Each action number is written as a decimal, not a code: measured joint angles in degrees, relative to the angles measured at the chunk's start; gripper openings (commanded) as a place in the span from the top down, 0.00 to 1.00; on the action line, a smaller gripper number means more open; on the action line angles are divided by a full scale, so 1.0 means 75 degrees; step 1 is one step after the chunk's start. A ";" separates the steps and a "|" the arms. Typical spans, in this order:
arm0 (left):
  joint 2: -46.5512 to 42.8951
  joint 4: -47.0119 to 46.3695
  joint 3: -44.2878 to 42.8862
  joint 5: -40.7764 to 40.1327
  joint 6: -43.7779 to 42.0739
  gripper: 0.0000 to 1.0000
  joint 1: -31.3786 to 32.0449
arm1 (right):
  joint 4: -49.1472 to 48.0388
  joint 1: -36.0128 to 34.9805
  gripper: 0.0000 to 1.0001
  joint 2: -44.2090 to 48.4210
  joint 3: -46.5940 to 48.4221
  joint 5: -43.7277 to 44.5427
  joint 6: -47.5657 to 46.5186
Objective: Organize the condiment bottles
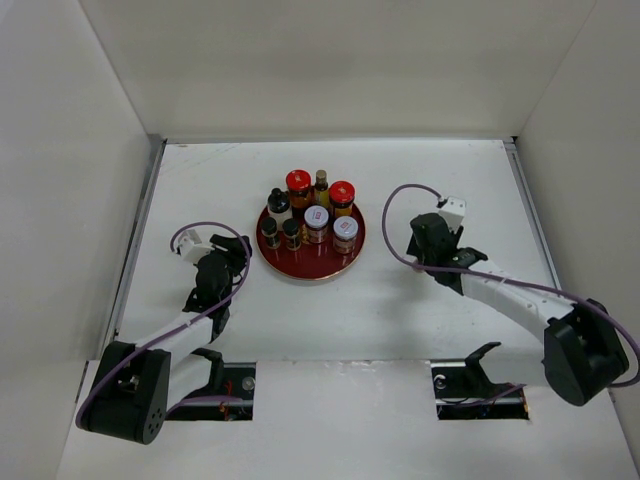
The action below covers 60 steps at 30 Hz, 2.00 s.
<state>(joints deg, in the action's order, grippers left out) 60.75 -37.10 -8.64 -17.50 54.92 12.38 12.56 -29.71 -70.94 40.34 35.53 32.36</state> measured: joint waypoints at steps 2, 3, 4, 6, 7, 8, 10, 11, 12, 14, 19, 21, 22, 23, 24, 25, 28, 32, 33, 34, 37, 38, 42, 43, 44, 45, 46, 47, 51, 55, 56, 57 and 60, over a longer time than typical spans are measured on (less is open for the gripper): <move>0.0003 0.0000 0.0000 0.0000 0.0000 0.50 0.0000 | -0.0009 0.0003 0.46 -0.0114 0.0000 -0.0035 0.0035; 0.0000 0.0000 0.0000 0.0000 0.0003 0.50 0.0000 | -0.0020 0.0003 0.50 -0.0152 0.0000 -0.0050 0.0052; 0.0000 0.0000 0.0000 0.0000 0.0000 0.50 0.0000 | -0.0023 0.0003 0.54 -0.0166 0.0000 -0.0058 0.0058; 0.0003 0.0000 0.0000 0.0000 0.0000 0.50 0.0000 | -0.0044 0.0003 0.58 -0.0181 0.0000 -0.0058 0.0099; 0.0003 0.0000 0.0000 0.0000 0.0000 0.50 0.0000 | -0.0044 0.0003 0.58 -0.0181 0.0000 -0.0050 0.0093; 0.0003 0.0000 0.0000 0.0000 0.0003 0.50 0.0000 | -0.0044 0.0003 0.59 -0.0178 0.0000 -0.0041 0.0087; 0.0003 0.0000 0.0000 0.0003 0.0000 0.50 0.0000 | -0.0009 -0.0050 0.60 -0.0134 0.0017 0.0067 0.0047; 0.0003 0.0000 0.0000 0.0003 0.0000 0.50 0.0000 | 0.0044 -0.0108 0.60 -0.0073 0.0050 0.0134 0.0009; 0.0003 0.0000 0.0000 0.0003 0.0000 0.50 0.0000 | 0.0105 -0.0227 0.60 0.0023 0.0122 0.0216 -0.0061; 0.0003 0.0000 0.0000 0.0003 0.0000 0.50 -0.0003 | 0.0175 -0.0609 0.60 0.0236 0.0417 0.0297 -0.0207; 0.0009 0.0000 0.0000 0.0012 0.0003 0.50 -0.0093 | -0.0219 -0.2049 0.60 0.0329 0.1938 0.0303 -0.0772; -0.0026 0.0006 0.0000 0.0009 0.0003 0.49 -0.0131 | -0.0612 -0.2602 0.60 0.0178 0.2463 0.0236 -0.1029; -0.0052 0.0003 0.0000 0.0009 0.0003 0.47 -0.0152 | -0.0807 -0.2868 0.60 0.0023 0.2710 0.0178 -0.1157; -0.0076 0.0000 0.0000 0.0006 0.0003 0.46 -0.0160 | -0.1005 -0.3089 0.60 -0.0187 0.2932 0.0079 -0.1271; -0.0085 0.0000 0.0000 0.0009 0.0003 0.44 -0.0175 | -0.1157 -0.3255 0.60 -0.0414 0.3107 -0.0012 -0.1355; -0.0087 0.0000 0.0000 0.0015 0.0006 0.41 -0.0195 | -0.1332 -0.3398 0.60 -0.0708 0.3287 -0.0119 -0.1451; -0.0090 0.0006 0.0000 0.0006 0.0006 0.31 -0.0210 | -0.1673 -0.3579 0.60 -0.1682 0.3605 -0.0487 -0.1635; -0.0096 0.0012 0.0000 -0.0006 0.0032 0.22 -0.0251 | -0.1731 -0.3596 0.60 -0.2900 0.3730 -0.0889 -0.1763; -0.0096 0.0012 0.0000 -0.0009 0.0052 0.20 -0.0251 | -0.1728 -0.3602 0.60 -0.3144 0.3730 -0.0970 -0.1786; -0.0096 0.0015 0.0000 -0.0009 0.0061 0.19 -0.0251 | -0.1725 -0.3602 0.60 -0.3360 0.3730 -0.1029 -0.1807; -0.0093 0.0020 0.0000 -0.0032 0.0111 0.17 -0.0251 | -0.1728 -0.3602 0.61 -0.3800 0.3756 -0.1131 -0.1836; -0.0082 0.0017 0.0000 -0.0035 0.0122 0.15 -0.0251 | -0.1734 -0.3602 0.60 -0.3914 0.3777 -0.1145 -0.1848; -0.0070 0.0067 0.0000 -0.0044 0.0160 0.11 -0.0265 | -0.1789 -0.3602 0.60 -0.4269 0.3882 -0.1154 -0.1891; -0.0070 0.0064 0.0000 -0.0058 0.0166 0.11 -0.0280 | -0.1798 -0.3608 0.60 -0.4351 0.3891 -0.1151 -0.1894; -0.0070 0.0067 0.0000 -0.0076 0.0169 0.11 -0.0291 | -0.1798 -0.3611 0.59 -0.4412 0.3893 -0.1151 -0.1891; -0.0070 0.0067 0.0000 -0.0099 0.0172 0.11 -0.0300 | -0.1798 -0.3620 0.57 -0.4462 0.3893 -0.1151 -0.1891; -0.0070 0.0070 0.0000 -0.0122 0.0172 0.10 -0.0300 | -0.1853 -0.3637 0.53 -0.4500 0.3893 -0.1134 -0.1891; -0.0070 0.0070 0.0000 -0.0140 0.0175 0.07 -0.0300 | -0.1891 -0.3646 0.48 -0.4505 0.3893 -0.1151 -0.1891; -0.0073 0.0122 0.0000 -0.0207 0.0172 0.06 -0.0300 | -0.1941 -0.3704 0.30 -0.4505 0.3893 -0.1142 -0.1859; -0.0073 0.0178 0.0000 -0.0239 0.0178 0.00 -0.0300 | -0.1970 -0.3751 0.15 -0.4468 0.3858 -0.1128 -0.1888; -0.0073 0.0189 0.0000 -0.0245 0.0178 0.00 -0.0303 | -0.1970 -0.3751 0.12 -0.4415 0.3821 -0.1119 -0.1915; -0.0073 0.0195 0.0000 -0.0254 0.0178 0.00 -0.0306 | -0.1970 -0.3751 0.08 -0.4316 0.3756 -0.1110 -0.1926; -0.0093 0.0219 0.0000 -0.0271 0.0175 0.00 -0.0358 | -0.1976 -0.3751 0.00 -0.3724 0.3480 -0.1078 -0.1979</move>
<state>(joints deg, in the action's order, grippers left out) 60.05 -35.46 -8.64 -19.53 56.23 9.69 -2.26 -57.84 -98.87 66.43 27.44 17.52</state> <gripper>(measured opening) 0.997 0.986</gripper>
